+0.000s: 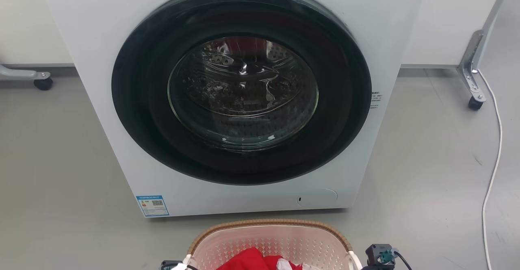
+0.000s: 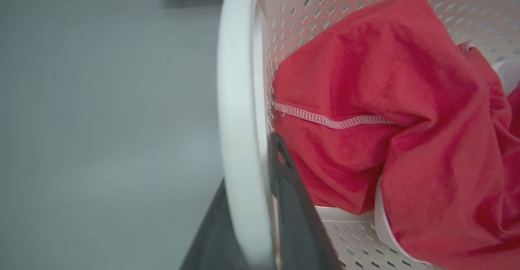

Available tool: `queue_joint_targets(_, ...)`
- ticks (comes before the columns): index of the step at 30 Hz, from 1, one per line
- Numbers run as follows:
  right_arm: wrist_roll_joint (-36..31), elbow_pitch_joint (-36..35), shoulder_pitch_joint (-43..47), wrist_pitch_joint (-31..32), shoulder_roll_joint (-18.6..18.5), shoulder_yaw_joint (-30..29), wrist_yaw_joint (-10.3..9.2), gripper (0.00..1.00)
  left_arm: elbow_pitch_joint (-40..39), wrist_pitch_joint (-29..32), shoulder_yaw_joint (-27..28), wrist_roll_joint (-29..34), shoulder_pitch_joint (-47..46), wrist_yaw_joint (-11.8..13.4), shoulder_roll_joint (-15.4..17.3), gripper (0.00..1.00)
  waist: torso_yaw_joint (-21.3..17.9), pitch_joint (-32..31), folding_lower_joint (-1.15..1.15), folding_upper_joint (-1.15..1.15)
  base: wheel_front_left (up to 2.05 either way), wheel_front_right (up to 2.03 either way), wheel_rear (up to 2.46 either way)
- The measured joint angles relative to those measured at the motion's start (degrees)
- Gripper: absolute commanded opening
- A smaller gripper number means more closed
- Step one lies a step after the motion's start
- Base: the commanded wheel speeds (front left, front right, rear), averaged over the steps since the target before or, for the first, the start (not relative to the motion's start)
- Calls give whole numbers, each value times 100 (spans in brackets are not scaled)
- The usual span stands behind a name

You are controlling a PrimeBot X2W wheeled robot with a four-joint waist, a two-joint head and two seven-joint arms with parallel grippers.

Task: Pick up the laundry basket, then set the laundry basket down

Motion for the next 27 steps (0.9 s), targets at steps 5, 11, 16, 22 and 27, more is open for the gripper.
queue_joint_targets(5,45,12,-23,-5,-1,57,0,0,2,-7,-38,-37,-23,5,5,0,-4,15,0,0,0,0,0)
queue_joint_targets(11,101,18,-47,-19,-2,122,0,0,19,-49,-49,-73,-42,8,9,0,-6,29,0,0,0,0,0)
queue_joint_targets(16,115,18,-100,-55,-2,180,0,0,32,-57,-69,-86,-58,46,10,0,-9,41,0,0,0,0,0)
queue_joint_targets(22,164,24,-136,-57,-3,245,-1,0,41,-83,-107,-127,-63,46,14,0,-13,67,0,0,0,0,0)
queue_joint_targets(27,212,27,-153,-74,-5,290,-1,0,54,-104,-138,-131,-82,46,15,0,-19,118,0,0,0,0,0)
